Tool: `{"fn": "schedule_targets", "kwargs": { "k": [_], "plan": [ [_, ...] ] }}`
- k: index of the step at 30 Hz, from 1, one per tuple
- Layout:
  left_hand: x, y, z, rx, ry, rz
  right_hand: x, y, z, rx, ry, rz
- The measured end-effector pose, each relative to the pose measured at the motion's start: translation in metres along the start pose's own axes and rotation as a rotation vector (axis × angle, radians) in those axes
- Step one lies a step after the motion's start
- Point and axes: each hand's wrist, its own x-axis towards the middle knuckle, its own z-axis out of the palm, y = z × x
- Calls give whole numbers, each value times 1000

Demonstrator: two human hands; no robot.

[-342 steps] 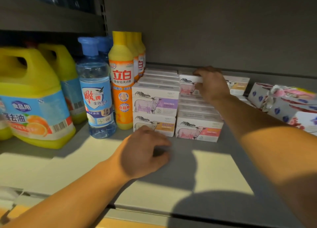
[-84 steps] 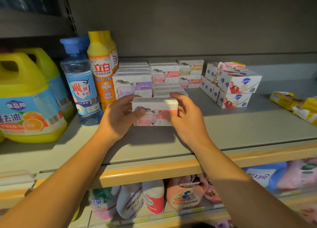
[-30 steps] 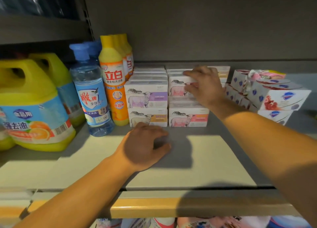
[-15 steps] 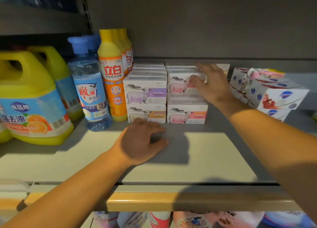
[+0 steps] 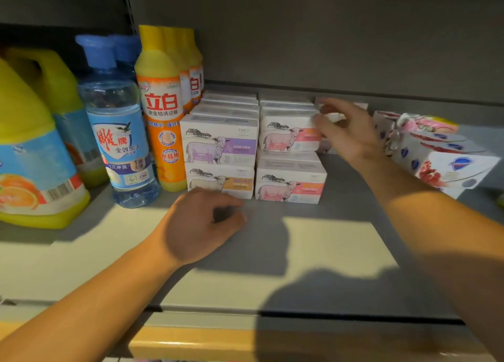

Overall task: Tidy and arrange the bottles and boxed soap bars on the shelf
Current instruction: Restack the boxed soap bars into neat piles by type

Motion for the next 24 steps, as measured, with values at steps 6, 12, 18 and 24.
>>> {"fn": "schedule_targets", "kwargs": {
  "k": [6, 12, 18, 24],
  "plan": [
    [-1, 1, -1, 13, 0, -6, -7, -4, 15, -337, 1, -255],
    [-1, 3, -1, 10, 6, -2, -6, -6, 17, -410, 16, -268],
    [-1, 5, -3, 18, -11, 19, -8, -8, 14, -388, -5, -257],
    [-2, 5, -2, 21, -9, 30, 22, 4, -10, -349, 262, -32]
  ]
}}
